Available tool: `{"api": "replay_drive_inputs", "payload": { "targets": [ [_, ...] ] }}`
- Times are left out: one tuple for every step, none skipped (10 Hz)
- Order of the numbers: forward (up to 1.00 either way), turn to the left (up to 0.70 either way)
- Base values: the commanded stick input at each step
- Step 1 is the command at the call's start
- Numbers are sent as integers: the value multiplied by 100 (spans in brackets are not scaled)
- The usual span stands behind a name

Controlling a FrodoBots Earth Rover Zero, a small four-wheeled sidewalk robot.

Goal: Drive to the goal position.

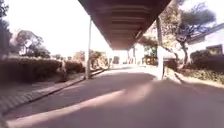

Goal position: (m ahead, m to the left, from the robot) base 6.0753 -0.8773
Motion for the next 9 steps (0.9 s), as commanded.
{"api": "replay_drive_inputs", "payload": {
  "targets": [
    [70, -17],
    [70, -28],
    [70, -35],
    [70, -35],
    [70, 0],
    [70, 0],
    [70, 0],
    [70, 0],
    [70, 0]
  ]
}}
